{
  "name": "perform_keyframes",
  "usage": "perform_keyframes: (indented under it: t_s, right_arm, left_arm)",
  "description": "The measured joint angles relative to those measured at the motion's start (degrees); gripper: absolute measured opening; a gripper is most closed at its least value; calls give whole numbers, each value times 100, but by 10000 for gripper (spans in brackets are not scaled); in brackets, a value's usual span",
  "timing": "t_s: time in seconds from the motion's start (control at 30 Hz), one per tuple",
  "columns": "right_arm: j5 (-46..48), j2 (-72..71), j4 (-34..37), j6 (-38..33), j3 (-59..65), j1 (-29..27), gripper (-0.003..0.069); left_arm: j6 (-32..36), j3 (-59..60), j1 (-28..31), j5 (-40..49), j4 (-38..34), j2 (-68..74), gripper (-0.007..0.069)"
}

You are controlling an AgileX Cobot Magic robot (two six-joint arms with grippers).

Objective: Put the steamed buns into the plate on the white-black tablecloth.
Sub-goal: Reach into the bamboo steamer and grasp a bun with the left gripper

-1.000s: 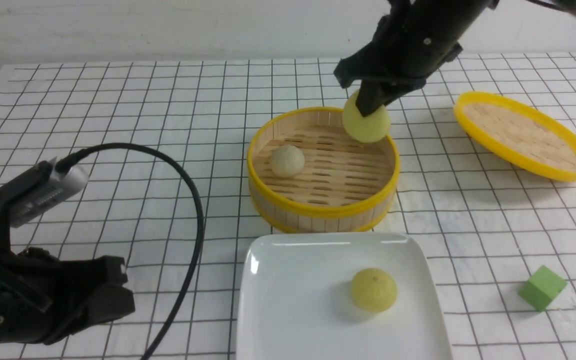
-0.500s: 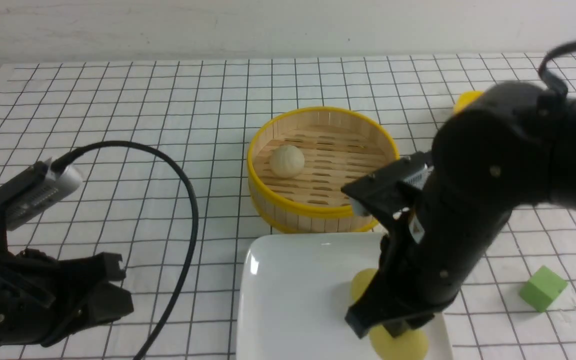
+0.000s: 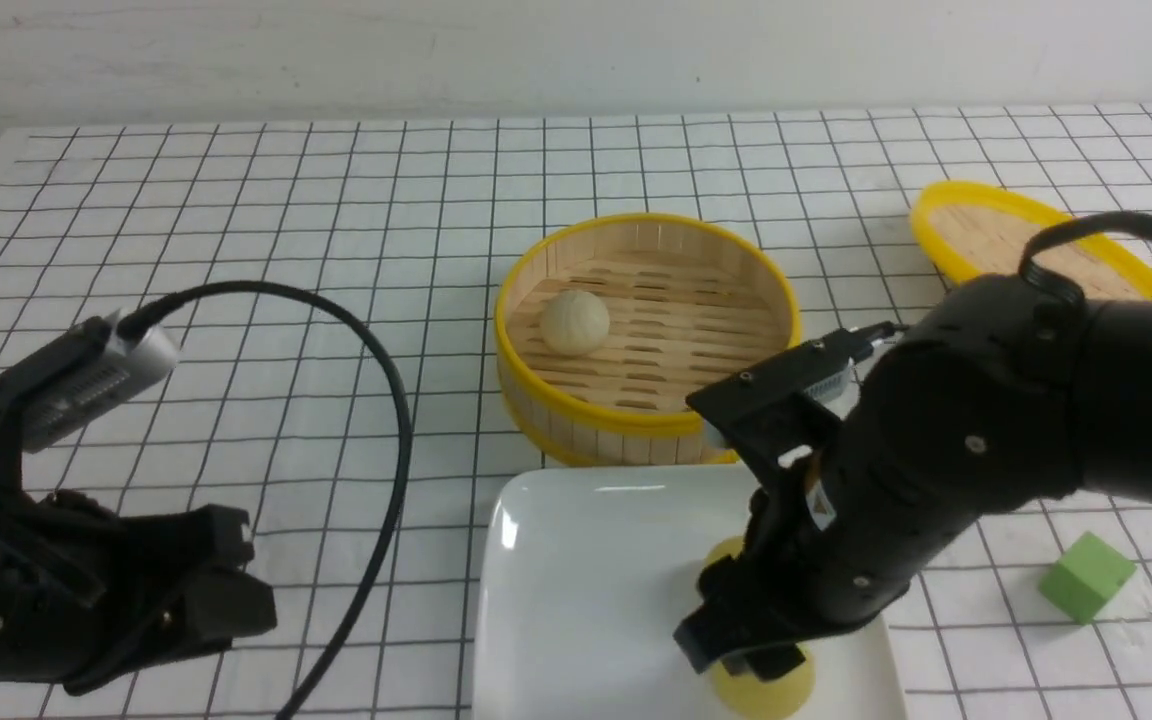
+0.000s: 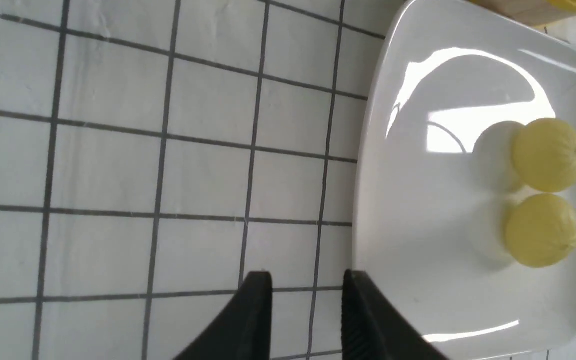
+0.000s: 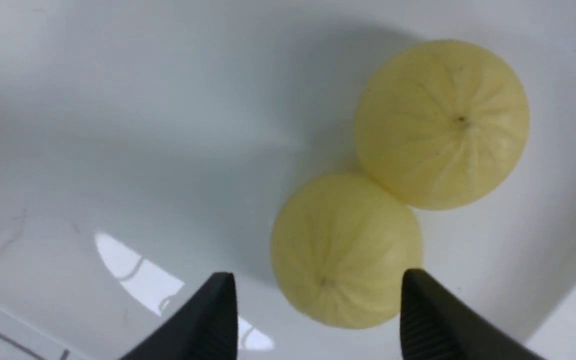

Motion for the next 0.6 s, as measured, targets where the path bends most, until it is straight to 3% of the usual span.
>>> perform_keyframes:
  t_s: [0.1,0.17,0.2,0.23,0.3,0.4,0.6]
  right_arm:
    - [484,-430,-418,0,-183,2,265]
    - [1064,-1039,-998,13,-253,2,69]
    - [1120,-1093,-998,13,-253,2,69]
    - [1555,-1538,-1304,83,-267,2,3]
    - [1967,-2111,-1501,135,-262,2,-14]
    - [2109,-2829,-1488,149,-142,2,-15]
    - [1623,-4437,-1246,149,945,2,-15]
  left_arm:
    - [42,-351,0,173,138,299,223]
    - [103,-730,0,224,264,624,170]
    - [115,-762,0,224,276,657,165]
    - [225,-990,0,237,366,956,113]
    - [382,-1332,0,267,416,1418,40]
    - [521,-1827,-27,371,416,2032,2]
    - [579,-3253,-857,462,553,3196,2]
